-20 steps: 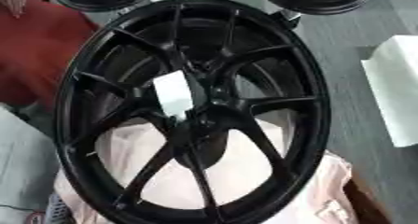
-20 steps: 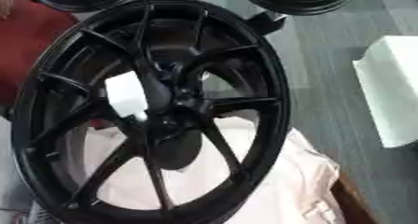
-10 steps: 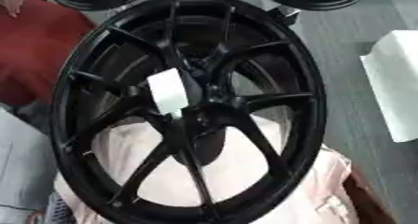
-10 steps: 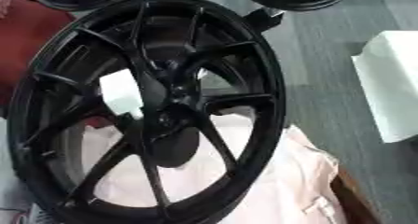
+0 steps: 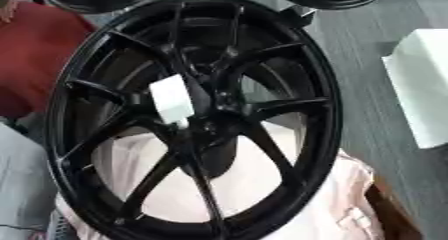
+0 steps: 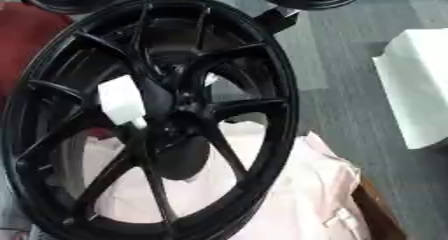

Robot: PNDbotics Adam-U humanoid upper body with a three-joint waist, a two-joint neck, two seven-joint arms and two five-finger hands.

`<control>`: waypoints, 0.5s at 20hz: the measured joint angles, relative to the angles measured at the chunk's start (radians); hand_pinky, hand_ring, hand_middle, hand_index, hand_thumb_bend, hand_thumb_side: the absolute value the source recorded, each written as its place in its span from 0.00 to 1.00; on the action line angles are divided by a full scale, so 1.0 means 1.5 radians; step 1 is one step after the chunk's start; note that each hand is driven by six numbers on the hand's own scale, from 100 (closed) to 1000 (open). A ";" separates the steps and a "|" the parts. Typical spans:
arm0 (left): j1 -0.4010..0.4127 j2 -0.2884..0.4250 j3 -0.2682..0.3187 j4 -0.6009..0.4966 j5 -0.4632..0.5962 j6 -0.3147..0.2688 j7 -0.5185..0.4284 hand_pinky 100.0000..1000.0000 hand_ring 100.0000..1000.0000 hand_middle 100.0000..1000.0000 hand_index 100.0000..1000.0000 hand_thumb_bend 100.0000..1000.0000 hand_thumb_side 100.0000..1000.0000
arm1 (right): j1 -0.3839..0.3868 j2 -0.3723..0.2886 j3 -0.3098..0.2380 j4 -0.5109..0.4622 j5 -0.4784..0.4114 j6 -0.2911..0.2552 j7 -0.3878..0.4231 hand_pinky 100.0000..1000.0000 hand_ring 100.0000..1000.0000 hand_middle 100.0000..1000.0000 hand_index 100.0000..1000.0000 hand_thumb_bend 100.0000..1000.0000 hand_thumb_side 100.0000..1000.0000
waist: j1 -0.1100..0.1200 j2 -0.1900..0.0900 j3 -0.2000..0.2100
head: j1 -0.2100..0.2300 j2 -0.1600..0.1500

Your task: Pull the pin out of the wheel hub.

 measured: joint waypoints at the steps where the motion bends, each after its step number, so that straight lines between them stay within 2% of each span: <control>1: -0.007 0.002 -0.011 0.000 -0.011 -0.004 -0.011 0.80 0.77 0.72 0.81 0.29 0.71 | -0.001 0.000 0.001 0.000 0.000 0.000 0.001 0.82 0.69 0.63 0.71 0.00 0.44 | 0.001 0.000 0.000 | 0.000 0.000; 10: -0.051 0.015 -0.094 0.000 -0.110 -0.044 -0.110 0.81 0.75 0.72 0.82 0.32 0.73 | -0.011 0.006 0.008 0.000 0.000 0.002 0.006 0.82 0.69 0.63 0.71 0.00 0.44 | 0.007 -0.003 -0.007 | 0.003 0.000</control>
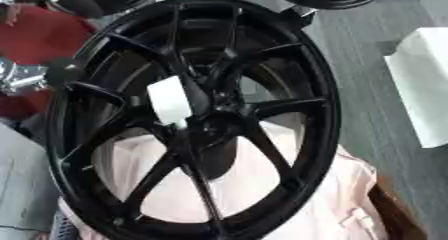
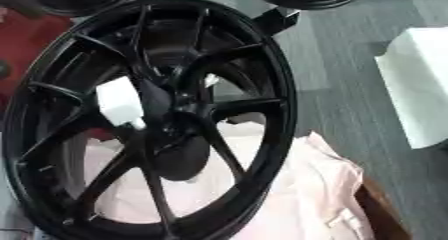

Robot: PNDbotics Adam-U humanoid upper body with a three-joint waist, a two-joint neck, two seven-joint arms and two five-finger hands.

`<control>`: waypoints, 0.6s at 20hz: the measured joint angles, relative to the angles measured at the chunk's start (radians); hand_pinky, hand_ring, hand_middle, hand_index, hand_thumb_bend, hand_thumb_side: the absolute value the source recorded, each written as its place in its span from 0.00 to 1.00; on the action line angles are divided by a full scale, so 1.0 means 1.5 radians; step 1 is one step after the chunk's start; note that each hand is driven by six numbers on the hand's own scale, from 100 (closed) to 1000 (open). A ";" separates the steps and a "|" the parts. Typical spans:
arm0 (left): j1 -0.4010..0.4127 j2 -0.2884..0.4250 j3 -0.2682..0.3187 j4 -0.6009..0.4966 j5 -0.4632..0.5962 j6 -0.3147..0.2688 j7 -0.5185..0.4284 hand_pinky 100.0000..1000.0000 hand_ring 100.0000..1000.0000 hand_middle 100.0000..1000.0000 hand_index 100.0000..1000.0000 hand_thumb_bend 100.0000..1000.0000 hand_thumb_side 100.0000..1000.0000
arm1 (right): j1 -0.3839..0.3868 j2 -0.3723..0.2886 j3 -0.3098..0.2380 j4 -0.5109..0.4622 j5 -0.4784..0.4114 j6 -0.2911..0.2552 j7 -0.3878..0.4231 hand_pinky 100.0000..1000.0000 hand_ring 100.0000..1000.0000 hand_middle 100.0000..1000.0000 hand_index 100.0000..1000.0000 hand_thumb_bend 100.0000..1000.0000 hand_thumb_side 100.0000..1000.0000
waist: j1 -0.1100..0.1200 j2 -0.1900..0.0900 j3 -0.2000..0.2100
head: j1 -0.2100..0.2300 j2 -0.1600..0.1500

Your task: Pull the pin out of the wheel hub.

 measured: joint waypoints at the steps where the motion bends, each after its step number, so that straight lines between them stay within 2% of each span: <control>1: -0.005 0.001 -0.009 0.000 -0.011 -0.005 -0.011 0.81 0.75 0.72 0.82 0.33 0.73 | -0.001 0.001 0.001 0.000 0.000 0.000 0.001 0.82 0.69 0.63 0.71 0.00 0.44 | 0.000 0.000 -0.002 | 0.001 0.000; 6: -0.037 -0.002 -0.044 0.000 -0.062 -0.027 -0.065 0.81 0.76 0.73 0.82 0.33 0.73 | -0.006 0.006 0.006 0.000 0.001 0.001 0.005 0.82 0.69 0.63 0.71 0.00 0.45 | 0.001 -0.002 -0.003 | 0.003 0.000; 9: -0.057 -0.013 -0.055 0.000 -0.072 -0.032 -0.098 0.82 0.77 0.74 0.85 0.35 0.66 | -0.006 0.006 0.006 0.000 0.001 0.001 0.006 0.82 0.69 0.63 0.71 0.00 0.45 | 0.002 -0.003 -0.003 | 0.004 0.000; 10: -0.065 -0.018 -0.055 0.000 -0.071 -0.032 -0.120 0.82 0.77 0.75 0.85 0.36 0.63 | -0.006 0.006 0.006 0.000 0.002 0.001 0.006 0.82 0.69 0.63 0.71 0.00 0.45 | 0.003 -0.003 -0.003 | 0.004 0.000; 12: -0.090 -0.031 -0.043 0.000 -0.051 -0.026 -0.203 0.82 0.77 0.75 0.85 0.36 0.63 | -0.005 0.006 0.006 0.000 0.003 0.001 0.006 0.82 0.69 0.63 0.71 0.00 0.45 | 0.003 -0.003 0.000 | 0.001 0.000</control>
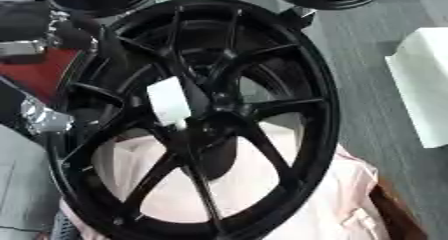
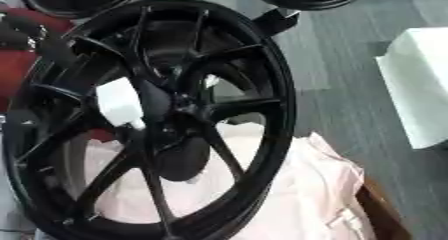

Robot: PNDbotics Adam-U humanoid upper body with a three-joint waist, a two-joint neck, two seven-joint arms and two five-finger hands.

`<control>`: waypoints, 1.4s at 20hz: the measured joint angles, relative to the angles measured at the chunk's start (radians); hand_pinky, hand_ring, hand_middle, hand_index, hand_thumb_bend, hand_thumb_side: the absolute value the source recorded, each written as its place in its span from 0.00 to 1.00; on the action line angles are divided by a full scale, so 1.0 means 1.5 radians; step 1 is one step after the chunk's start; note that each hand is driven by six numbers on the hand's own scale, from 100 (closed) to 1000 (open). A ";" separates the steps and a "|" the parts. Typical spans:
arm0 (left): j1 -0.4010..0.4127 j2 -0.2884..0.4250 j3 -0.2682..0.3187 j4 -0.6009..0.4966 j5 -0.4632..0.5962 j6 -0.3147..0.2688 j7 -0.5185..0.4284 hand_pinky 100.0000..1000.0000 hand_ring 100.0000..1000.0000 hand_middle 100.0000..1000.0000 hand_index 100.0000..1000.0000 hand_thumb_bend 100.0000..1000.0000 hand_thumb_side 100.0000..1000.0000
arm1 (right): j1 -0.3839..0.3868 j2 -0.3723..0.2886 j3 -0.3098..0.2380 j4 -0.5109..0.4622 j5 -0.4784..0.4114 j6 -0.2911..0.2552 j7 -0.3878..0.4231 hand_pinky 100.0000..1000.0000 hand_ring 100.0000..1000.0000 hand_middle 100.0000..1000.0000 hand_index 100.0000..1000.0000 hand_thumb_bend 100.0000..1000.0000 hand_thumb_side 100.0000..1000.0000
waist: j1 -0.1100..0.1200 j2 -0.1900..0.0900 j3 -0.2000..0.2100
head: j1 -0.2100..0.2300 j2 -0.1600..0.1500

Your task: Pull the pin out of the wheel hub.

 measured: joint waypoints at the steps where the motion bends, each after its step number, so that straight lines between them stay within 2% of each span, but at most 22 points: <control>1: -0.013 -0.006 0.010 0.000 0.016 0.006 -0.044 0.82 0.77 0.75 0.85 0.36 0.63 | 0.001 0.000 0.000 0.000 0.000 0.000 0.000 0.82 0.69 0.63 0.71 0.00 0.45 | 0.000 0.000 0.002 | -0.001 0.000; 2: -0.022 -0.010 0.020 0.000 0.033 0.012 -0.080 0.83 0.79 0.75 0.85 0.39 0.40 | 0.003 0.000 0.000 0.000 0.000 0.000 0.000 0.82 0.69 0.63 0.71 0.00 0.45 | 0.000 0.000 0.003 | -0.003 0.000; 3: -0.031 -0.015 0.027 0.000 0.049 0.016 -0.108 0.83 0.79 0.75 0.85 0.39 0.40 | 0.004 0.000 0.000 0.000 0.000 0.000 0.000 0.82 0.69 0.63 0.71 0.00 0.45 | 0.000 0.000 0.003 | -0.004 0.000; 4: -0.041 -0.020 0.032 0.000 0.065 0.017 -0.130 0.84 0.79 0.75 0.84 0.41 0.27 | 0.005 0.000 0.000 0.000 0.000 0.000 0.000 0.82 0.69 0.63 0.71 0.00 0.45 | 0.001 -0.001 0.003 | -0.005 0.000; 5: -0.050 -0.025 0.035 0.000 0.079 0.018 -0.146 0.84 0.79 0.75 0.84 0.41 0.26 | 0.005 0.000 0.000 0.000 0.000 0.000 0.000 0.82 0.69 0.63 0.71 0.00 0.45 | 0.001 -0.001 0.003 | -0.005 0.000; 8: -0.070 -0.038 0.036 0.000 0.107 0.014 -0.172 0.84 0.78 0.75 0.83 0.41 0.09 | 0.005 0.003 0.000 0.000 0.000 0.000 0.000 0.82 0.69 0.63 0.71 0.00 0.45 | 0.001 -0.002 0.003 | -0.006 0.000; 10: -0.084 -0.045 0.035 0.000 0.119 0.009 -0.179 0.84 0.78 0.75 0.83 0.41 0.04 | 0.005 0.005 0.000 0.000 0.000 0.000 0.000 0.82 0.69 0.63 0.71 0.00 0.46 | 0.001 -0.002 0.003 | -0.006 0.000; 12: -0.096 -0.052 0.032 0.000 0.125 0.004 -0.182 0.83 0.78 0.74 0.82 0.42 0.00 | 0.005 0.005 0.000 0.000 0.000 0.000 0.000 0.82 0.69 0.63 0.71 0.00 0.46 | 0.001 -0.002 0.003 | -0.006 0.000; 13: -0.102 -0.056 0.031 0.000 0.128 0.002 -0.183 0.83 0.78 0.74 0.82 0.39 0.00 | 0.005 0.006 0.001 0.000 0.000 0.000 0.000 0.82 0.69 0.63 0.71 0.00 0.46 | 0.001 -0.002 0.003 | -0.006 0.000; 15: -0.115 -0.064 0.026 0.000 0.133 -0.003 -0.184 0.83 0.78 0.74 0.82 0.43 0.00 | 0.005 0.006 0.003 0.000 0.000 0.000 0.000 0.82 0.69 0.63 0.71 0.00 0.46 | 0.001 -0.002 0.003 | -0.006 0.000; 22: -0.167 -0.103 -0.004 0.015 0.156 -0.004 -0.196 0.81 0.76 0.73 0.80 0.37 0.00 | 0.004 0.012 0.004 0.001 -0.001 -0.001 0.001 0.82 0.69 0.63 0.71 0.00 0.46 | 0.002 -0.003 -0.003 | -0.005 0.000; 28: -0.190 -0.129 -0.030 0.039 0.163 0.003 -0.214 0.82 0.76 0.74 0.81 0.39 0.00 | -0.001 0.018 0.007 0.001 -0.003 -0.001 0.002 0.83 0.69 0.63 0.71 0.00 0.46 | 0.004 -0.003 -0.006 | -0.003 0.000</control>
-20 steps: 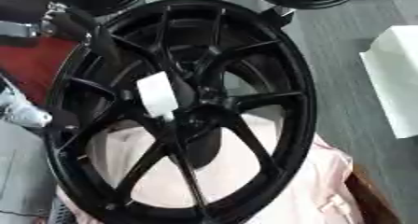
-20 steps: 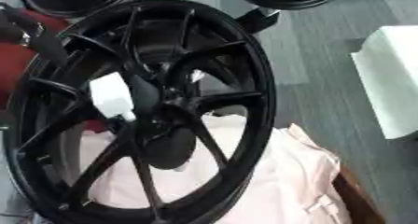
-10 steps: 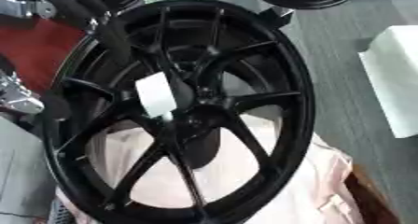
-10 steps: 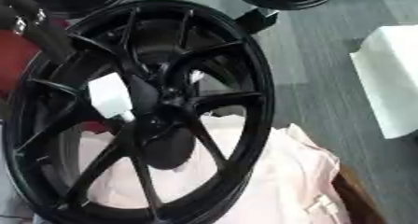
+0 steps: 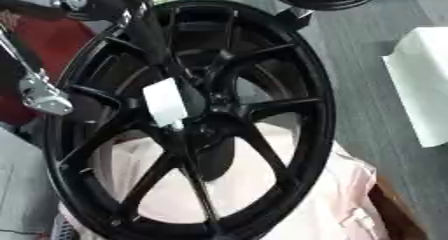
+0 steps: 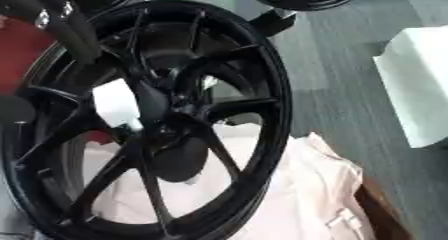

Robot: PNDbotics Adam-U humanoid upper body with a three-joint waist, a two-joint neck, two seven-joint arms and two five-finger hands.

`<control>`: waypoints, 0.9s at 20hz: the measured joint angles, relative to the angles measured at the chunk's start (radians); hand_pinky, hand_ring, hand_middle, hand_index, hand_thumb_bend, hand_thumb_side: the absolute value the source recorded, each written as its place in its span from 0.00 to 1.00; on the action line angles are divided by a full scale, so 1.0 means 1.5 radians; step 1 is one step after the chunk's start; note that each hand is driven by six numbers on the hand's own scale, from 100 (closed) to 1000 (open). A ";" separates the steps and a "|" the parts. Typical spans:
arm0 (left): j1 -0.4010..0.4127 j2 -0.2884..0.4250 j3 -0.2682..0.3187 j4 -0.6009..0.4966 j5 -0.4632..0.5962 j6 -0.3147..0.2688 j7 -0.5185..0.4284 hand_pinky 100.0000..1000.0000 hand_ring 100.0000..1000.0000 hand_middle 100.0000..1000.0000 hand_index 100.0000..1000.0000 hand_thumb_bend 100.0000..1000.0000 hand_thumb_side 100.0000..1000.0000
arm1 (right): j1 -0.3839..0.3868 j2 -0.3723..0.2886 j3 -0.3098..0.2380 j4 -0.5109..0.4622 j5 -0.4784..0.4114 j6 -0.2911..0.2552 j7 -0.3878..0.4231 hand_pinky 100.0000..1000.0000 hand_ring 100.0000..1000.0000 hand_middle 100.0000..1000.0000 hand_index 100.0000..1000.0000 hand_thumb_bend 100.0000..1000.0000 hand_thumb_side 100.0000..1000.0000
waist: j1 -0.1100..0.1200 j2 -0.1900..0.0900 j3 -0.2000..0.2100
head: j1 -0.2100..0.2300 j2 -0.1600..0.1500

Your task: Pull the pin out of the wheel hub.

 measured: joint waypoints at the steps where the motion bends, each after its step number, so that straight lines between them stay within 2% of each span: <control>1: -0.004 -0.003 -0.003 0.002 0.000 0.001 -0.001 0.82 0.76 0.74 0.81 0.39 0.00 | 0.000 0.001 0.000 0.000 0.000 0.000 0.000 0.83 0.69 0.63 0.71 0.00 0.47 | 0.001 0.000 0.000 | 0.000 0.000; 18: -0.038 -0.049 -0.069 0.042 -0.017 -0.001 -0.001 0.81 0.76 0.76 0.81 0.41 0.00 | -0.007 0.012 0.000 0.004 -0.006 -0.001 -0.001 0.83 0.69 0.63 0.71 0.00 0.48 | 0.006 0.000 -0.009 | 0.009 0.000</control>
